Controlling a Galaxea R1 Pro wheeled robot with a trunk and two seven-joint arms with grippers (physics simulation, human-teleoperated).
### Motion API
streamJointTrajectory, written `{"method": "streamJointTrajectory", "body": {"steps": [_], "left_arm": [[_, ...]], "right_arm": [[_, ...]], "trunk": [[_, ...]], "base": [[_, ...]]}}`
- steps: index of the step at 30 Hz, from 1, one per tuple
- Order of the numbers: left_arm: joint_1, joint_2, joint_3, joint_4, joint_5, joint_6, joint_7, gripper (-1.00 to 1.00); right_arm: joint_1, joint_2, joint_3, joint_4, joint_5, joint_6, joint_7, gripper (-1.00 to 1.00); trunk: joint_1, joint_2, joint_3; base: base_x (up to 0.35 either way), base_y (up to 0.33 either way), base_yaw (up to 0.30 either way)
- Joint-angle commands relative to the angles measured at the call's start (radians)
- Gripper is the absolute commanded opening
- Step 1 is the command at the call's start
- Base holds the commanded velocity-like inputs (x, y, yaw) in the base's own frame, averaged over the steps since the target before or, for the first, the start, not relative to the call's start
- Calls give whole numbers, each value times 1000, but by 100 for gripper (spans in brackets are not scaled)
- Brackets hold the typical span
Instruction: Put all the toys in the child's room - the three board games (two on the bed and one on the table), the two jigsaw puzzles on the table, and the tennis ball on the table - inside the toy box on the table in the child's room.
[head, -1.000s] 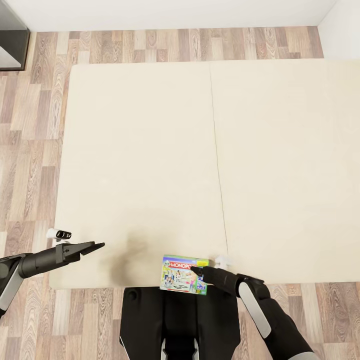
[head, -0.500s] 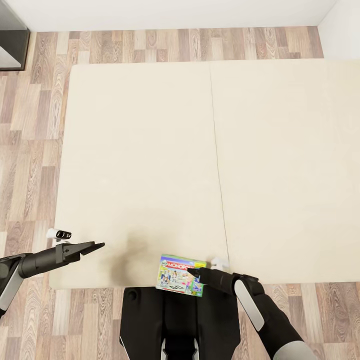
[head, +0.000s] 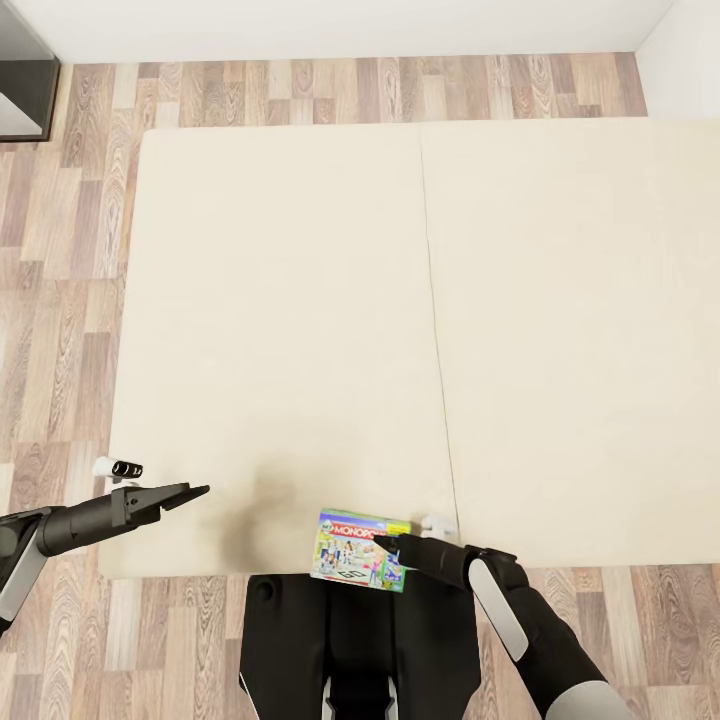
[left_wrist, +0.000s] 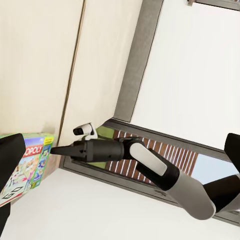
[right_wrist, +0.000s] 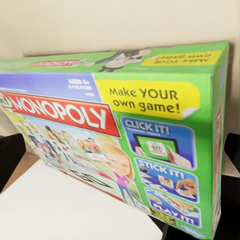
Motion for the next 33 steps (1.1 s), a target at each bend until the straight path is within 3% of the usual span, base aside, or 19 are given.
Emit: {"method": "streamJointTrajectory", "body": {"steps": [1, 12, 33], "left_arm": [[0, 0, 0, 0, 0, 11, -4, 100], [0, 0, 0, 0, 0, 11, -4, 100], [0, 0, 0, 0, 0, 11, -3, 100]], "right_arm": [[0, 0, -1, -1, -2, 5, 1, 100], [0, 0, -3, -5, -7, 2, 74, 100], [0, 0, -8, 1, -11, 9, 83, 100]], "trunk": [[1, -2, -1], [1, -2, -1], [1, -2, -1]], "base": [[0, 0, 0], [0, 0, 0], [0, 0, 0]]}}
